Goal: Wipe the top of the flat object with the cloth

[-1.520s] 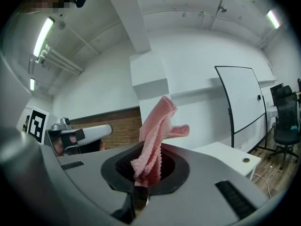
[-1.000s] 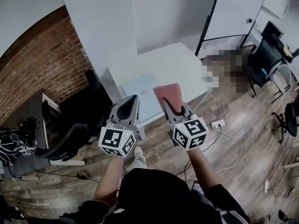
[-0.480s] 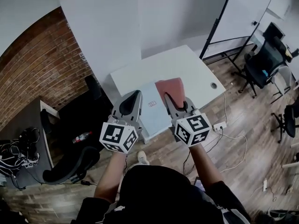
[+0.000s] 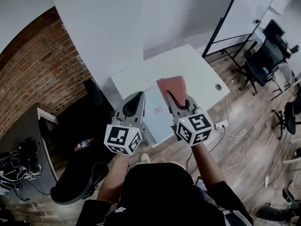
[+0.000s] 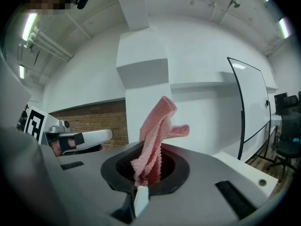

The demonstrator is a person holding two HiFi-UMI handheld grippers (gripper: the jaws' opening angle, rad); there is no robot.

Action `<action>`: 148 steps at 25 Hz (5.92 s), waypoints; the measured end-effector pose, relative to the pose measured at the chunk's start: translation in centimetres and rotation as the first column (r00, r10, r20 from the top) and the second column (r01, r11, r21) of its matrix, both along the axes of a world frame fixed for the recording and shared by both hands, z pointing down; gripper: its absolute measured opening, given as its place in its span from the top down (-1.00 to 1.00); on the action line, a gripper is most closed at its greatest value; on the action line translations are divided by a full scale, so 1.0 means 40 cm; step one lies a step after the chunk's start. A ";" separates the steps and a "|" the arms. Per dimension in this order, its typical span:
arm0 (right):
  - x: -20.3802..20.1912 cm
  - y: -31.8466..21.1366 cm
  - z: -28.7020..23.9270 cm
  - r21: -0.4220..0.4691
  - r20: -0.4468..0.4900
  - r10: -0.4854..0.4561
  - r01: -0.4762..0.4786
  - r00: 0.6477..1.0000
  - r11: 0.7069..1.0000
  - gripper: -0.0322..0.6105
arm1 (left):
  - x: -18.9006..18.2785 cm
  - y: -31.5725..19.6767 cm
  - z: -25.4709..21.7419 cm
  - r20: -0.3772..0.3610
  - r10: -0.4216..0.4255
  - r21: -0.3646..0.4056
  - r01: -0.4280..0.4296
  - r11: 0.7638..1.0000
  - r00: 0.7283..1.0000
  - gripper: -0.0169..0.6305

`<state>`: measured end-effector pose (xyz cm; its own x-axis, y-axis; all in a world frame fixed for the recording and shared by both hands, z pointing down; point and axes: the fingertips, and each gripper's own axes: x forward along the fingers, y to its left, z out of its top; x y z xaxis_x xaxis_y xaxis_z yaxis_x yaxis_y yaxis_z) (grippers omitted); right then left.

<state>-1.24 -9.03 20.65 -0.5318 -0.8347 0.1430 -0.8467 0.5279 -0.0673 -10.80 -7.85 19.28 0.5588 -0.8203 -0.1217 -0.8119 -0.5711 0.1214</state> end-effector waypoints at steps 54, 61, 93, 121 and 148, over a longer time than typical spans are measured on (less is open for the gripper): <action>0.220 -0.179 0.633 -0.439 -0.018 0.031 -0.036 0.999 0.898 0.76 | 0.212 -0.074 0.799 0.341 0.432 -0.505 -0.225 0.833 0.835 0.05; 0.217 -0.161 0.685 -0.468 -0.027 0.013 -0.024 1.000 0.883 0.76 | 0.229 -0.044 0.880 0.384 0.490 -0.562 -0.223 0.796 0.782 -0.15; 0.262 -0.105 0.826 -0.568 -0.115 -0.006 -0.061 0.993 0.821 0.76 | 0.218 0.004 0.980 0.455 0.575 -0.642 -0.197 0.741 0.681 -0.16; 0.245 -0.087 0.929 -0.663 -0.267 -0.117 -0.094 0.957 0.742 0.76 | 0.216 0.004 0.986 0.460 0.603 -0.651 -0.215 0.728 0.651 -0.16; -0.014 -0.037 0.923 -0.664 -0.235 -0.401 0.154 0.886 0.732 0.76 | 0.218 0.009 0.986 0.468 0.604 -0.644 -0.219 0.733 0.645 -0.16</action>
<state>-1.79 -10.53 57.56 -0.5372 -0.3188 0.7809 -0.6977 0.6882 -0.1990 -2.06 -7.49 58.72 0.6293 -0.3016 0.7162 -0.4872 -0.8711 0.0613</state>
